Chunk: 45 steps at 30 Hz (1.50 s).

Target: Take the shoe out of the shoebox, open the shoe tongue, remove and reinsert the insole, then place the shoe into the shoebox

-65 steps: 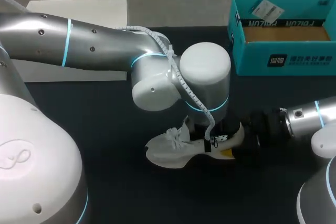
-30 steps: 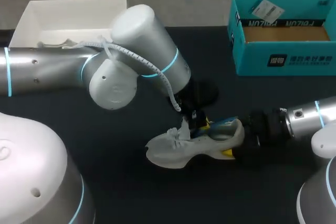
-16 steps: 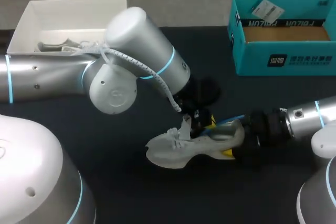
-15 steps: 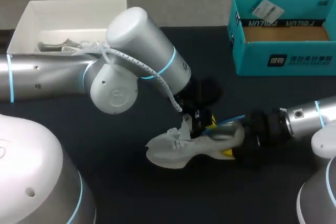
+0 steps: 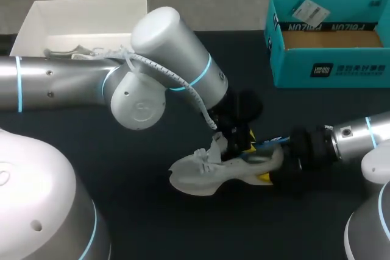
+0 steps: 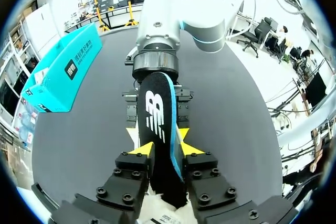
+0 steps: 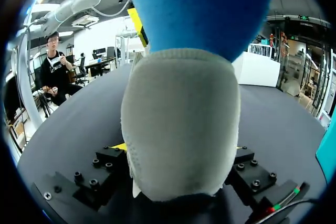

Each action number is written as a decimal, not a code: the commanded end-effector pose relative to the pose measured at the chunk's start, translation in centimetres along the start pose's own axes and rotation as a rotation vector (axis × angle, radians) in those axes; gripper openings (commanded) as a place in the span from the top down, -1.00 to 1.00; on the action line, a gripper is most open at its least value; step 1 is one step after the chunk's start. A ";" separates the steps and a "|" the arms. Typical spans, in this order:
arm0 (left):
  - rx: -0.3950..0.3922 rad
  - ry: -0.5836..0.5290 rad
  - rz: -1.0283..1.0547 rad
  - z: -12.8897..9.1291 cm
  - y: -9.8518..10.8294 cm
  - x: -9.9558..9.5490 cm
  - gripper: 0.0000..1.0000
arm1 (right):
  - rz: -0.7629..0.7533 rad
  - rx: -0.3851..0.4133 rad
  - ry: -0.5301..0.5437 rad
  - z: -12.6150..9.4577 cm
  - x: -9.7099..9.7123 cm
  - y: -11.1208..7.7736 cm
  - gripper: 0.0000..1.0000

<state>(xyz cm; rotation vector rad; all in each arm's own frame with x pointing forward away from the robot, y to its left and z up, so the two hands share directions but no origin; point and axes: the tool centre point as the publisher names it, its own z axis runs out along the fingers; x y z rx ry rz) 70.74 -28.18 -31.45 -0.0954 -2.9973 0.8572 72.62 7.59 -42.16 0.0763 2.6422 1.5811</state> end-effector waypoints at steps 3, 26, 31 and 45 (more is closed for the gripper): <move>-0.010 -0.028 0.005 0.2 0.2 0.4 -0.43 | -0.001 0.003 -0.002 0.1 0.1 0.0 1.00; -0.028 -0.198 0.043 2.0 1.2 0.1 0.06 | -0.001 0.003 -0.002 0.1 0.1 0.0 1.00; -0.038 -0.208 0.038 2.5 1.4 0.0 0.09 | -0.001 0.003 -0.002 0.1 0.1 0.0 1.00; -0.045 -0.204 0.020 1.9 1.4 0.3 1.00 | -0.001 0.003 -0.002 0.1 0.1 0.0 1.00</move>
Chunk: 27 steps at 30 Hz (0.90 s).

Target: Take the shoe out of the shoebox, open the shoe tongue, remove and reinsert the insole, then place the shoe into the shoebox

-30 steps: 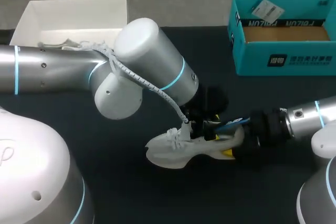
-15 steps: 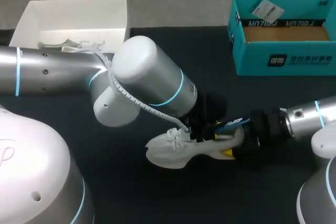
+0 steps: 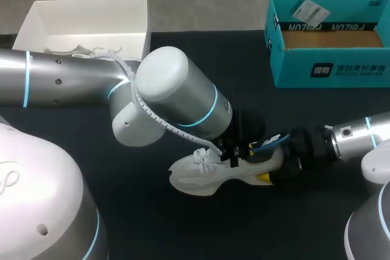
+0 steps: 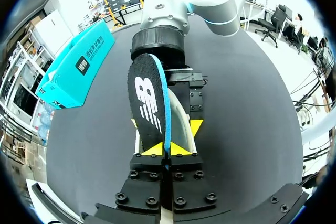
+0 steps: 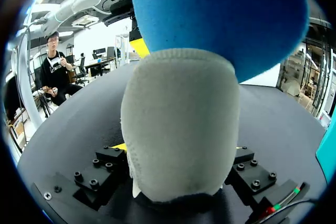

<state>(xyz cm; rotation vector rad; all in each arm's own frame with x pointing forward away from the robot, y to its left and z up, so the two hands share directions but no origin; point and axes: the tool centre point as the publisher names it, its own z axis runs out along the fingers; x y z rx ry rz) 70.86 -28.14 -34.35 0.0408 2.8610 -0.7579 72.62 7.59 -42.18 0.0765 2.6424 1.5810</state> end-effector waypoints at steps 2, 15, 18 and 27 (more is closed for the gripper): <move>0.016 0.006 -0.008 -1.1 -0.2 0.4 1.00 | -0.001 0.003 -0.002 0.1 0.1 0.0 1.00; 0.072 -0.001 -0.007 -3.5 -0.7 0.2 1.00 | -0.001 0.003 -0.002 0.1 0.1 0.0 1.00; 0.062 -0.003 0.000 -3.6 -0.7 0.0 1.00 | -0.001 0.003 -0.002 0.1 0.1 0.0 1.00; 0.065 0.020 0.003 -3.9 -1.0 -0.1 1.00 | -0.001 0.003 -0.002 0.1 0.1 0.0 1.00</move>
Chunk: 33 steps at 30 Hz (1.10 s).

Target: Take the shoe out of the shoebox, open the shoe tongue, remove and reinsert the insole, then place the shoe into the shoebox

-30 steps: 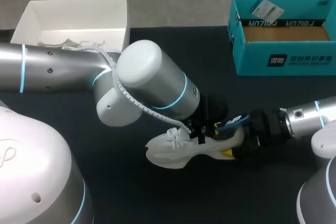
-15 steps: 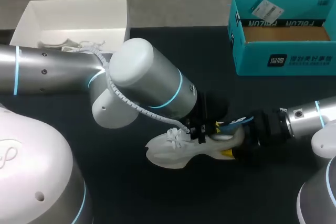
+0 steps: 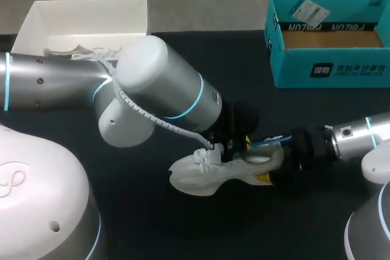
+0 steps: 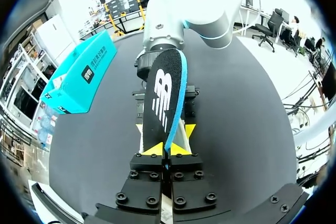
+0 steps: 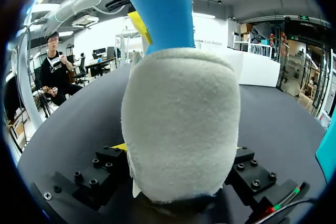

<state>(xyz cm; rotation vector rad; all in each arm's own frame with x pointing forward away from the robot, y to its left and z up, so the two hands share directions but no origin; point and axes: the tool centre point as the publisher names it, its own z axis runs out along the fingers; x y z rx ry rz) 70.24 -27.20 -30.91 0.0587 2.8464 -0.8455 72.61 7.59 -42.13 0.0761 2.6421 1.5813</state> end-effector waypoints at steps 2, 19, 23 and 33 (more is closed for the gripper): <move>0.015 0.017 -0.010 -0.7 -0.2 -0.2 1.00 | -0.001 0.004 -0.002 0.1 0.1 0.0 1.00; 0.152 0.056 -0.040 -3.4 -2.3 -1.7 1.00 | -0.001 0.004 -0.002 0.1 0.1 0.0 1.00; 0.195 0.062 -0.051 -4.2 -3.1 -2.0 1.00 | -0.001 0.004 -0.002 0.1 0.1 0.0 1.00; 0.321 0.099 -0.044 -8.1 -6.0 -1.9 1.00 | -0.001 0.004 -0.002 0.1 0.1 0.0 1.00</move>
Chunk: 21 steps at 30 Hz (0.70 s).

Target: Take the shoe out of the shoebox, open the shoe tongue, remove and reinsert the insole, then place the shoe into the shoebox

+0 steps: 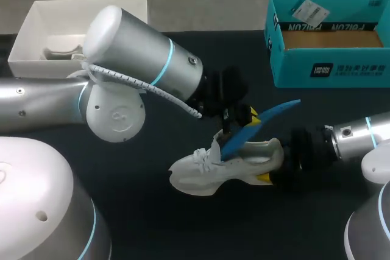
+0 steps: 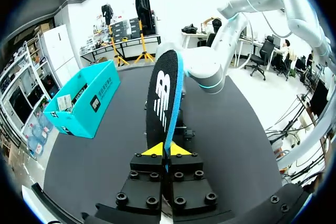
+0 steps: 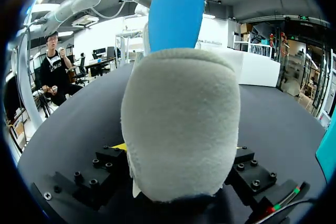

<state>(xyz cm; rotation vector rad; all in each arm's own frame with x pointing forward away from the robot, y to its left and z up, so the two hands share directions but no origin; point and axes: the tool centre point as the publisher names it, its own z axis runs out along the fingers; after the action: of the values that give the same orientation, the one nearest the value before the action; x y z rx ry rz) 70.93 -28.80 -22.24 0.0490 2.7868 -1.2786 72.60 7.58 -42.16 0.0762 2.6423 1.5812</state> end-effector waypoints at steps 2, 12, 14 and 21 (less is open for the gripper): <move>0.057 0.026 0.020 -2.6 -1.5 0.7 1.00 | -0.001 0.003 -0.002 0.1 0.1 0.0 1.00; 0.175 0.052 0.040 -6.1 -4.5 2.5 1.00 | -0.001 0.003 -0.002 0.1 0.1 0.0 1.00; 0.208 0.070 0.031 -6.6 -4.8 2.7 1.00 | -0.001 0.003 -0.002 0.1 0.1 0.0 1.00; 0.344 0.144 0.007 -8.1 -5.2 3.5 1.00 | -0.001 0.003 -0.002 0.1 0.1 0.0 1.00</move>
<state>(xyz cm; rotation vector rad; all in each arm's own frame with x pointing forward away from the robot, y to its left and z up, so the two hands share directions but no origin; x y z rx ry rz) 66.93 -27.76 -13.06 0.1594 2.6881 -1.6981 72.60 7.58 -42.16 0.0762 2.6423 1.5812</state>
